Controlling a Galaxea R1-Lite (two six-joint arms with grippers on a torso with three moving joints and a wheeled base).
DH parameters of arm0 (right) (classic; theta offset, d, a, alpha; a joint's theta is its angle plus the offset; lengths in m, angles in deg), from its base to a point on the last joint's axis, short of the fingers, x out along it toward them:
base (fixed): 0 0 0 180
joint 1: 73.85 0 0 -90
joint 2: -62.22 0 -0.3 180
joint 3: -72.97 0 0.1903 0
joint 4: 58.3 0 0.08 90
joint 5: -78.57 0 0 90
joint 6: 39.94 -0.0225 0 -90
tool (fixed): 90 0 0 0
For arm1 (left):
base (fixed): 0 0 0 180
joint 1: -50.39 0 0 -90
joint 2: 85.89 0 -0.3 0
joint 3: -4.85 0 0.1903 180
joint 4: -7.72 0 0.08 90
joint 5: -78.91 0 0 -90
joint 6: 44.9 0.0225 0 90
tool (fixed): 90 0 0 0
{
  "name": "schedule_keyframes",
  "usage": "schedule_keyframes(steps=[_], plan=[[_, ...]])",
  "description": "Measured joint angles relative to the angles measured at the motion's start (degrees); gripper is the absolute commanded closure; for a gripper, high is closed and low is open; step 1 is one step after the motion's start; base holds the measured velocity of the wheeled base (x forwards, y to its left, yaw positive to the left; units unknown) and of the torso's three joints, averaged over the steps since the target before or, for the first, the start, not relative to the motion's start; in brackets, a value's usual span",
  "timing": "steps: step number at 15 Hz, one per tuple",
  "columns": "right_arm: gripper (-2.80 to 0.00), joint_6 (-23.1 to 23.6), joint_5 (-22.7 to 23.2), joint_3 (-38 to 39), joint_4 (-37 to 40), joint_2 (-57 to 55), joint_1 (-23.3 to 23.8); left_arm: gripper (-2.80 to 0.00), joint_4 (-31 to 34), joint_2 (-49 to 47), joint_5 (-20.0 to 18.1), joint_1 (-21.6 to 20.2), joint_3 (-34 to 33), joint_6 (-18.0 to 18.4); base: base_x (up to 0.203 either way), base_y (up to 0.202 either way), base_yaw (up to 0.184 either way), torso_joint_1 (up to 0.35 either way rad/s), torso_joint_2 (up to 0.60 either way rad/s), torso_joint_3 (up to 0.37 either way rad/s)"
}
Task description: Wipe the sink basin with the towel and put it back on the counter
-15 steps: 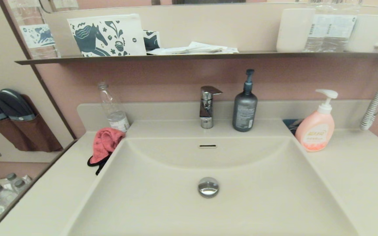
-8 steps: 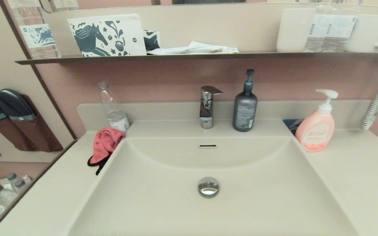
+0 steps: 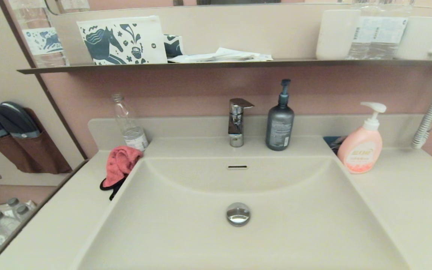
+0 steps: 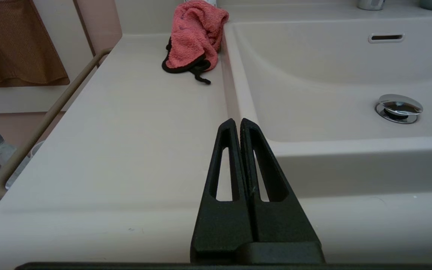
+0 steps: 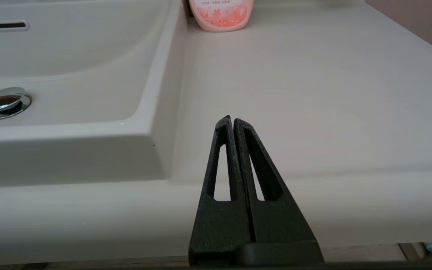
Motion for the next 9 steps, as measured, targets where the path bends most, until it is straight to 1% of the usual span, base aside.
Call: schedule_keyframes(steps=[9], plan=[[0.0, -0.3, 0.0, 0.0, 0.0, 0.0, 0.0, 0.0, 0.0, 0.0, 0.0, 0.0, 0.0, 0.0, 0.0, 0.0, 0.0, 0.0, 0.0, 0.0]])
